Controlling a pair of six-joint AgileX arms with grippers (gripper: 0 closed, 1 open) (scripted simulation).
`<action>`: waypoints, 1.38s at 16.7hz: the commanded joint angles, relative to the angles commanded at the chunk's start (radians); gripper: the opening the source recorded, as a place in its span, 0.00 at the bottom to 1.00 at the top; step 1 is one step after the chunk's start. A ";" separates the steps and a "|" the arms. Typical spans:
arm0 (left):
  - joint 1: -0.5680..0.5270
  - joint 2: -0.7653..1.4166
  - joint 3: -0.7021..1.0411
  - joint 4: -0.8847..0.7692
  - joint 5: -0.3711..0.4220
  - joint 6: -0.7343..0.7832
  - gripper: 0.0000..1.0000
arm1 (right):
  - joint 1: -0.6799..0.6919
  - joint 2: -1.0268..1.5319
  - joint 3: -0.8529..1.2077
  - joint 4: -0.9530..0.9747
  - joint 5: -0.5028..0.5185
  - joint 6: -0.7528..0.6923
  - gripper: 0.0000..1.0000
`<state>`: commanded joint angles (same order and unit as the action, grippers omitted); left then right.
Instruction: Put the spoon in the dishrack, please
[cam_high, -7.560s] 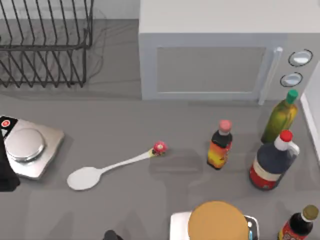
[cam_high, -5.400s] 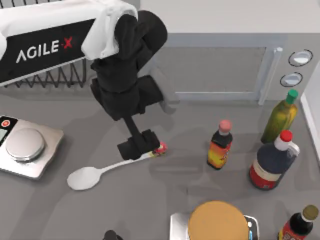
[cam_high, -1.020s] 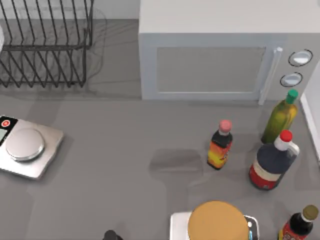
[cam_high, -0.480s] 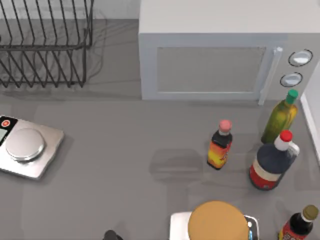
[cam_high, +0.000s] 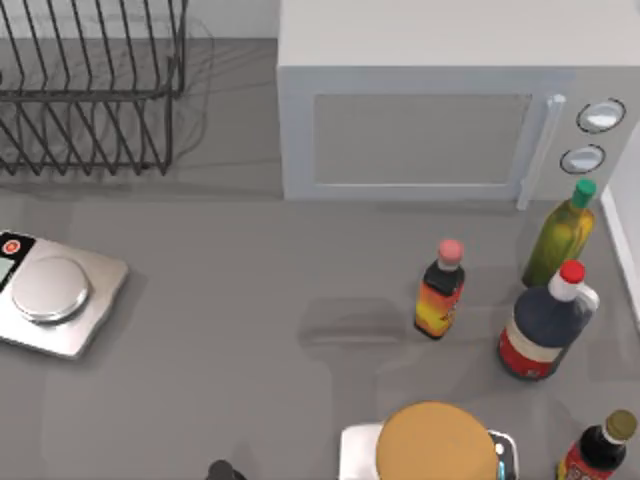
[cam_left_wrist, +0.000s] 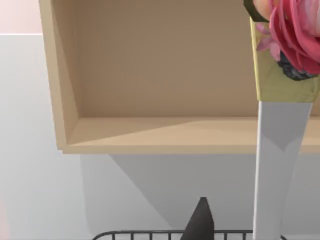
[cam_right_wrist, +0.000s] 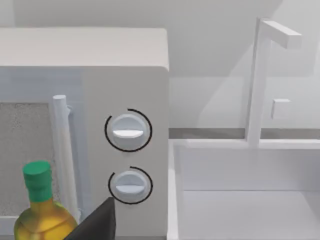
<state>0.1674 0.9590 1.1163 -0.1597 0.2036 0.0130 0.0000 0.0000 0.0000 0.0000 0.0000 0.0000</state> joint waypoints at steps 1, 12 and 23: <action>-0.005 0.042 -0.002 0.042 -0.003 -0.001 0.00 | 0.000 0.000 0.000 0.000 0.000 0.000 1.00; -0.081 0.688 -0.146 0.855 -0.079 0.003 0.00 | 0.000 0.000 0.000 0.000 0.000 0.000 1.00; -0.101 0.796 -0.193 0.990 -0.098 0.003 0.15 | 0.000 0.000 0.000 0.000 0.000 0.000 1.00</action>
<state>0.0667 1.7555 0.9237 0.8304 0.1056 0.0157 0.0000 0.0000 0.0000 0.0000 0.0000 0.0000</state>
